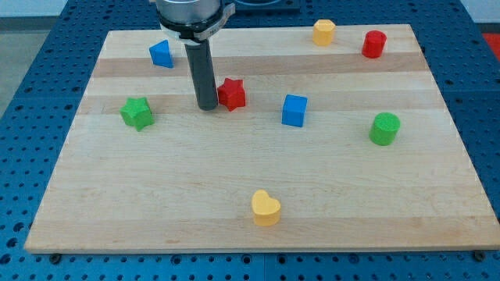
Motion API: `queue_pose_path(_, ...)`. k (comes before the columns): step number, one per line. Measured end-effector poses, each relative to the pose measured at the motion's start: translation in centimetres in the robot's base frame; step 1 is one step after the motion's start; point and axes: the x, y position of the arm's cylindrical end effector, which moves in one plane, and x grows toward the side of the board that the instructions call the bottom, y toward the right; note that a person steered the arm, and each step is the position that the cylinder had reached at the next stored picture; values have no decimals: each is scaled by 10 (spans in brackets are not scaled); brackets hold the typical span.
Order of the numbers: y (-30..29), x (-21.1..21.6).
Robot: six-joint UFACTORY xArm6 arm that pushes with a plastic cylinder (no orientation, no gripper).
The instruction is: Push the red star close to yellow hexagon
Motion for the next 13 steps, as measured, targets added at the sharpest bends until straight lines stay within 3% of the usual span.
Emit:
queue_pose_path(2,66,-4)
queue_pose_path(7,65,-98)
queue_pose_path(11,64,-122)
queue_pose_path(13,123,-131)
